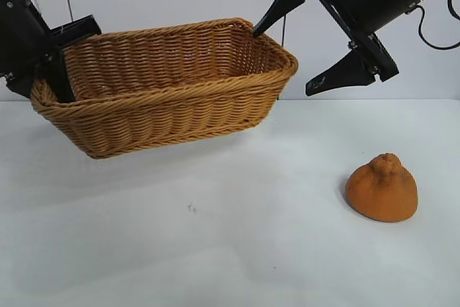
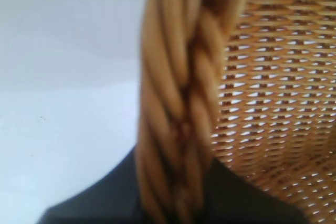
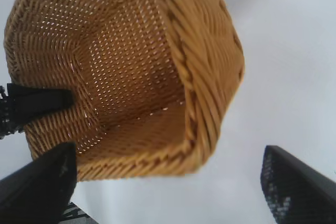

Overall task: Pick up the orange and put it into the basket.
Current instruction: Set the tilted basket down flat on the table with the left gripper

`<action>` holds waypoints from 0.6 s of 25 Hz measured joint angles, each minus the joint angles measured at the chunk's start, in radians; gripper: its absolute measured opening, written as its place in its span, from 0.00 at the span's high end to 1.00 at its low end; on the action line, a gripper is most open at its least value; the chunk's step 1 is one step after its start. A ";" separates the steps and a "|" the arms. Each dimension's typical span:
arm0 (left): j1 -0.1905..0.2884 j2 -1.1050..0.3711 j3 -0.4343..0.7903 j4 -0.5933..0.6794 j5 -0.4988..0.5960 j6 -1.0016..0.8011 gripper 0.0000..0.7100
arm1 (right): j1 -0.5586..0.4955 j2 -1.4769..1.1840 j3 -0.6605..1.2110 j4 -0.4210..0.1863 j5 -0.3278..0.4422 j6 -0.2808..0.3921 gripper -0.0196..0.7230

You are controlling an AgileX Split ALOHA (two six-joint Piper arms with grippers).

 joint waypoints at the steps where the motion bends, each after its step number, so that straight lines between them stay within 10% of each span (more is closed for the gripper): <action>1: 0.000 0.016 -0.018 0.001 0.020 0.026 0.88 | 0.000 0.000 0.000 0.000 0.001 0.000 0.10; 15: -0.058 0.158 -0.067 0.002 0.085 0.150 0.88 | 0.000 0.000 0.000 -0.003 0.001 0.000 0.10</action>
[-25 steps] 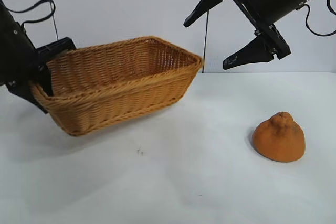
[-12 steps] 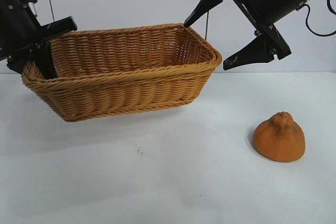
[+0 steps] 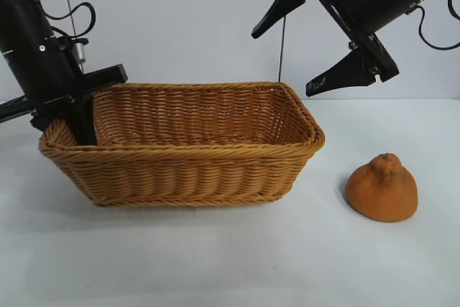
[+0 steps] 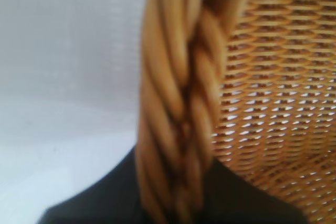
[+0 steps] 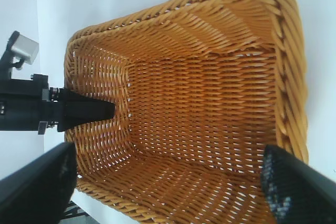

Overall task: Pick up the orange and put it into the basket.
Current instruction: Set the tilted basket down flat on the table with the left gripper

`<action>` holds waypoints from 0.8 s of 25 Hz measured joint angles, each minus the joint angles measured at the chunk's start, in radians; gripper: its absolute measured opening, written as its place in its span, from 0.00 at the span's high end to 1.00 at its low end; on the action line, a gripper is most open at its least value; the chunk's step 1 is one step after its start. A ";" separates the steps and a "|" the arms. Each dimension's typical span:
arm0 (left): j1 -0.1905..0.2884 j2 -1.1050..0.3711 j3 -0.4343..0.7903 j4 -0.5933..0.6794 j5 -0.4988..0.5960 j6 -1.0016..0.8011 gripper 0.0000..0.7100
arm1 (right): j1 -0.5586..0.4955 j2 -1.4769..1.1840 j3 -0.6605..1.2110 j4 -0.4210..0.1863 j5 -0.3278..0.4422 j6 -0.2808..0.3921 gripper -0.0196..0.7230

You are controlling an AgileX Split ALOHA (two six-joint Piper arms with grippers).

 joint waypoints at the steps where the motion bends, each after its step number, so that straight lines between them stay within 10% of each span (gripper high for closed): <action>1: -0.007 0.004 0.000 0.001 -0.008 0.008 0.88 | 0.000 0.000 0.000 0.000 0.000 0.000 0.10; 12: -0.046 0.060 0.001 -0.002 -0.054 0.039 0.85 | 0.000 0.000 0.000 -0.002 0.000 0.000 0.10; 20: -0.046 0.048 -0.009 -0.022 -0.047 0.024 0.18 | 0.000 0.000 0.000 -0.009 0.000 0.000 0.10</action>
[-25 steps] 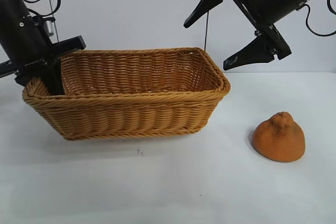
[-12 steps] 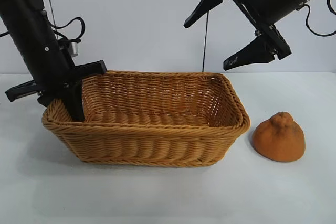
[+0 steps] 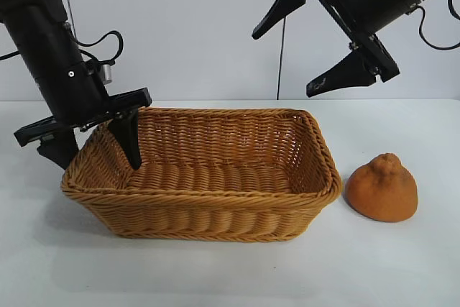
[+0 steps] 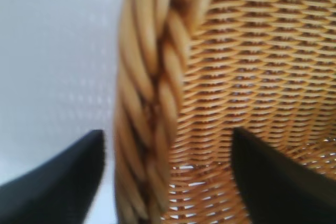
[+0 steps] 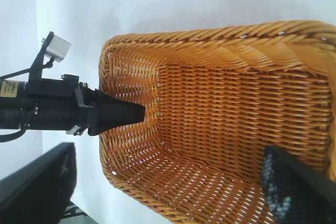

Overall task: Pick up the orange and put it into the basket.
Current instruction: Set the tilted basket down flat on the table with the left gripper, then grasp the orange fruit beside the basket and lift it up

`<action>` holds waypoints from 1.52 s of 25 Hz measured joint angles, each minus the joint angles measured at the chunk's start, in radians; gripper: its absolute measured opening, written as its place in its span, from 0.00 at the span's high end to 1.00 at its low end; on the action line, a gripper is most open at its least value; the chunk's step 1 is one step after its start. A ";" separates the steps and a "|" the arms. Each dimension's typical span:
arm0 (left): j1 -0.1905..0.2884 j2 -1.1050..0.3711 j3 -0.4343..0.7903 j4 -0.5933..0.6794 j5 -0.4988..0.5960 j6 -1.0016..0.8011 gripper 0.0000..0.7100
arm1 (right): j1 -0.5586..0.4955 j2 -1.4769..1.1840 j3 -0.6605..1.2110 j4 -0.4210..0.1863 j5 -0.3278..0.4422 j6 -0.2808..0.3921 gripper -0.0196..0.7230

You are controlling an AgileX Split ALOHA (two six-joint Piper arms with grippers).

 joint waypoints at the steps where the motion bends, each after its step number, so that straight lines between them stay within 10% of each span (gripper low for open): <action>1: 0.000 -0.007 -0.007 0.000 0.004 0.000 0.16 | 0.000 0.000 0.000 0.000 0.000 0.000 0.10; 10: 0.010 -0.107 -0.183 0.163 0.129 0.005 0.11 | 0.000 0.000 0.000 0.000 0.002 0.000 0.10; 25: 0.221 -0.120 -0.245 0.361 0.183 0.005 0.13 | 0.000 0.000 0.000 -0.022 0.004 0.000 0.10; 38: 0.221 -0.517 0.174 0.357 0.185 0.059 0.13 | 0.000 0.000 0.000 -0.026 0.006 0.000 0.10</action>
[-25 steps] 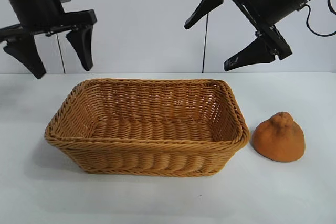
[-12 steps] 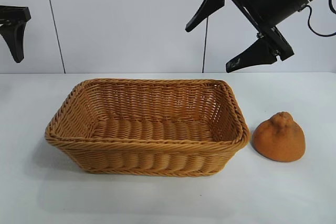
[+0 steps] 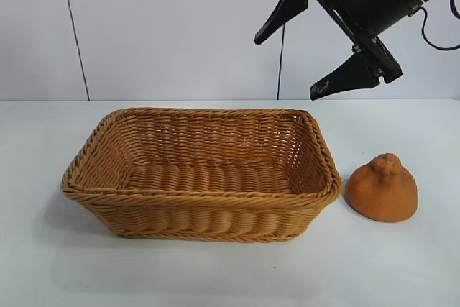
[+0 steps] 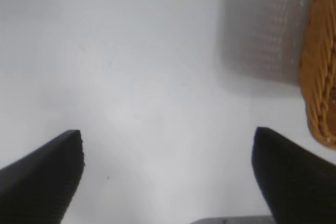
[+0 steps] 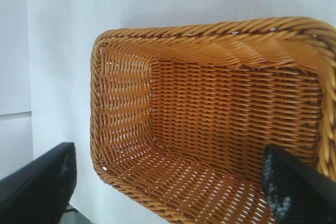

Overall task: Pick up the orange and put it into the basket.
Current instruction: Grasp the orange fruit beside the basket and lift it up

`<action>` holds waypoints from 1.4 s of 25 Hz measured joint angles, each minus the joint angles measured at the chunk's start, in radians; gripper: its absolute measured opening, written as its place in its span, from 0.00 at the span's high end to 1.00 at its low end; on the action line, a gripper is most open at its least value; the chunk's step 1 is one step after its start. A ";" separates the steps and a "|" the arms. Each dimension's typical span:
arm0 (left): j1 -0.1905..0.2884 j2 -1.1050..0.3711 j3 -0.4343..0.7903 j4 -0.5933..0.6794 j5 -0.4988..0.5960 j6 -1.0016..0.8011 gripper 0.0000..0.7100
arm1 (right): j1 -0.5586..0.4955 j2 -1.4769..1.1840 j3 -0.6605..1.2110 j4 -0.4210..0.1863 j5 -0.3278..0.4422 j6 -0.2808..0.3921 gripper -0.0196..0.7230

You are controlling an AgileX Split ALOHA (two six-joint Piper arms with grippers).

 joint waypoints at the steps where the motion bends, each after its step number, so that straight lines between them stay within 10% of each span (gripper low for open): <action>1: 0.000 -0.039 0.044 0.000 0.000 0.000 0.13 | 0.000 0.000 0.000 0.000 0.000 0.000 0.10; 19: 0.000 -0.987 0.785 0.000 -0.106 0.005 0.13 | 0.000 0.000 0.000 -0.002 0.002 0.000 0.10; 35: 0.000 -1.605 0.857 -0.012 -0.147 0.005 0.13 | 0.000 0.000 0.000 -0.055 0.088 0.000 0.10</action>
